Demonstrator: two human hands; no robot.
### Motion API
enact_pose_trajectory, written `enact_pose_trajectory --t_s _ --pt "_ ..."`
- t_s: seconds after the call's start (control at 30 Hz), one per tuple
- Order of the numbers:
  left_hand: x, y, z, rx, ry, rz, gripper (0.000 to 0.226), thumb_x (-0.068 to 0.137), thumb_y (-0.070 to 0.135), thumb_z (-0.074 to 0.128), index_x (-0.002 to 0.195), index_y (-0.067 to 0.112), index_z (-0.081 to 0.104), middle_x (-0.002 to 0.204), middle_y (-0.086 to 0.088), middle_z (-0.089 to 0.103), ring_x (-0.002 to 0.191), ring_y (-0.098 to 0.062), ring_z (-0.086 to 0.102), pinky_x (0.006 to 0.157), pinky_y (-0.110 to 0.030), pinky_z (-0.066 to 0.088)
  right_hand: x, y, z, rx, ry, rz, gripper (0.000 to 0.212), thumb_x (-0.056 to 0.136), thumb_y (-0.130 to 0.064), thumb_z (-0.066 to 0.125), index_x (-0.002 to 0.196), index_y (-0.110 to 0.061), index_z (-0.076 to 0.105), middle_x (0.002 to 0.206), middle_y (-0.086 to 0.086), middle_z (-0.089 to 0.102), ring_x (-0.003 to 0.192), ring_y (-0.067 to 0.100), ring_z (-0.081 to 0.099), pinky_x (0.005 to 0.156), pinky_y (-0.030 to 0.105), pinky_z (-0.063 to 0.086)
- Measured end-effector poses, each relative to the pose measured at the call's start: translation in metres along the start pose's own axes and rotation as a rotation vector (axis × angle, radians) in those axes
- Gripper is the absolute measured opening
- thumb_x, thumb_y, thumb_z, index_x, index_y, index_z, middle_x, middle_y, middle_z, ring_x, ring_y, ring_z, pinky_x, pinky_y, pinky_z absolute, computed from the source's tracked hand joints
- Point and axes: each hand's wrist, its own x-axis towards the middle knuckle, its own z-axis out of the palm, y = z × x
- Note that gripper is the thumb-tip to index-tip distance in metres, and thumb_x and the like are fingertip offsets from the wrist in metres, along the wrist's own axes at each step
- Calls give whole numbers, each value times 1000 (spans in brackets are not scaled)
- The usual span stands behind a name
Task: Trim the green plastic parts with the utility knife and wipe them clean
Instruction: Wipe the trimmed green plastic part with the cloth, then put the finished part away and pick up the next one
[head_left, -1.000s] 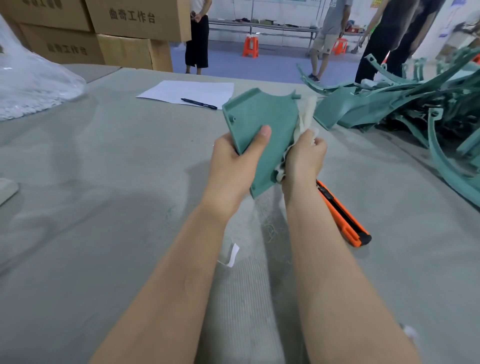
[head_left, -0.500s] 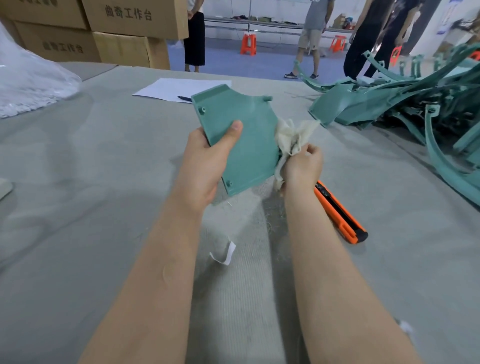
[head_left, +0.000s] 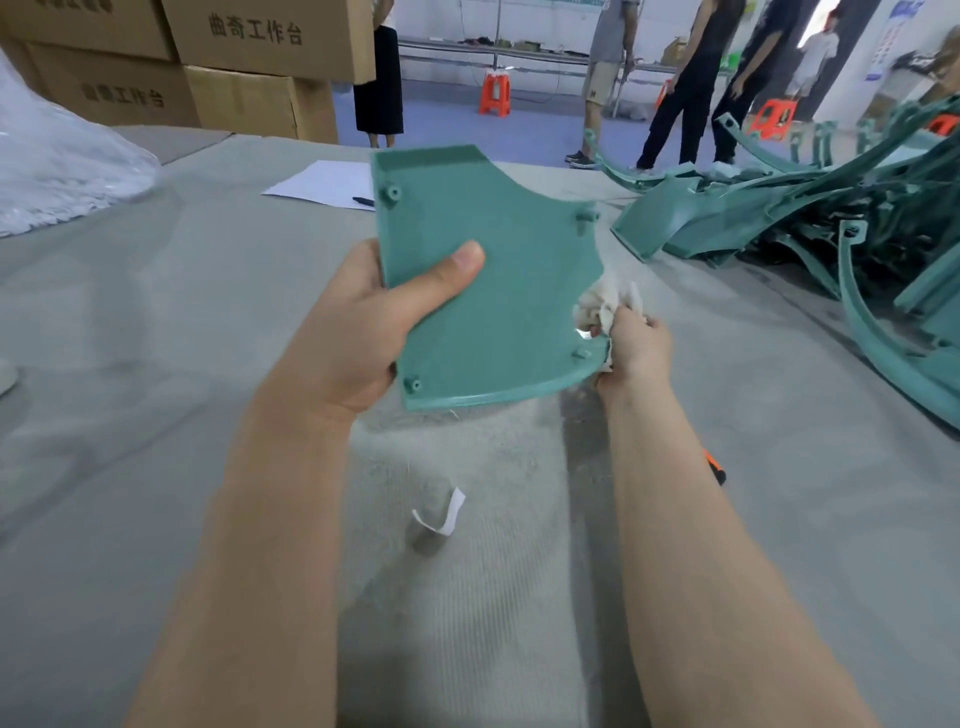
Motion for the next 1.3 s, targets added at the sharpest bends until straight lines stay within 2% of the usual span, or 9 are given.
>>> enact_pose_trajectory --t_s 0.17,0.33,0.53,0.67,0.77,0.87,1.07,1.17,1.3 --pt "-20 17 -34 9 219 54 19 85 18 63 84 27 79 96 4 75 91 -14 72 69 -26 57 4 13 24 -92 108 -113 18 95 -26 53 78 -20 49 94 9 62 81 23 51 75 34 40" --pt "-38 31 -72 -284 562 165 31 97 20 52 127 14 58 121 -2 68 112 -19 64 88 -35 54 -14 16 34 -595 68 -371 32 97 -33 49 115 -9 58 102 5 59 104 28 54 71 22 28" --pt "-75 64 -91 -359 895 368 26 97 19 53 122 13 59 117 -1 70 106 -16 67 87 -36 55 -93 3 71 -998 -95 -618 48 94 -48 51 134 -21 55 151 13 36 140 30 27 116 39 19" --pt "-127 107 -105 -374 1085 556 30 96 26 56 126 19 57 116 1 70 103 -15 69 82 -35 57 -220 2 122 -308 -872 -307 24 100 -41 44 93 -26 62 104 2 72 91 10 66 84 19 48" --pt "-182 132 -118 -257 1268 772 27 99 26 52 124 19 56 116 2 70 102 -15 69 77 -31 57 -321 30 156 -185 -1397 -194 14 101 -22 47 107 -19 59 74 -2 72 70 9 68 72 25 56" --pt "-252 148 -133 -151 1571 880 27 98 27 52 123 16 56 113 4 71 99 -12 69 77 -28 58 -413 73 174 -287 -1620 -306 24 98 -10 50 121 -13 57 90 12 72 87 21 68 85 47 54" --pt "-375 111 -158 -340 1907 476 13 95 27 58 101 19 65 90 1 74 67 -9 71 51 -21 53 -505 185 170 -580 -1890 -258 27 101 -11 46 127 -6 51 117 17 63 101 27 64 89 40 53" --pt "-401 76 -174 -670 1822 49 26 95 34 55 103 9 60 72 -10 64 67 -21 60 68 -29 54 -506 238 169 -1082 -1953 -519 55 103 -28 41 149 -4 25 148 22 38 137 34 37 112 41 30" --pt "-400 38 -177 -777 1826 -106 32 98 27 50 122 7 55 106 -13 61 110 -25 57 93 -33 40 -489 257 161 -1227 -2045 -522 57 104 -31 38 153 -11 18 157 15 26 144 27 25 115 32 23"
